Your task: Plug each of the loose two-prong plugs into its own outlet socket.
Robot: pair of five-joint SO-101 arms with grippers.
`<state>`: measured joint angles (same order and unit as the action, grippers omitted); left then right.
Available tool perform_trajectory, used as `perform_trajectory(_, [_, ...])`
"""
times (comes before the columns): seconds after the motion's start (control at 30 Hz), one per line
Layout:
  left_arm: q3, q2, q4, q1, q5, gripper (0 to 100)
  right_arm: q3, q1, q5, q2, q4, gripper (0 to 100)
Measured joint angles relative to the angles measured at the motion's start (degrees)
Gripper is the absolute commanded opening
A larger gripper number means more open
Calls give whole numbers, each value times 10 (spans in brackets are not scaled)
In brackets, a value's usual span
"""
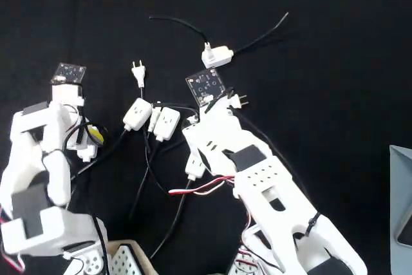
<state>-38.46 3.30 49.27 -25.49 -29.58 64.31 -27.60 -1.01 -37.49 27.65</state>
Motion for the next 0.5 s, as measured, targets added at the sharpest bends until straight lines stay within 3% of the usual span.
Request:
perform_trajectory(0.23, [50,-30,0,-2,2,29,0,0,0,0,0,12])
perform_trajectory(0.5, [135,-37,-28,-1,-27,27,0,0,0,0,0,12])
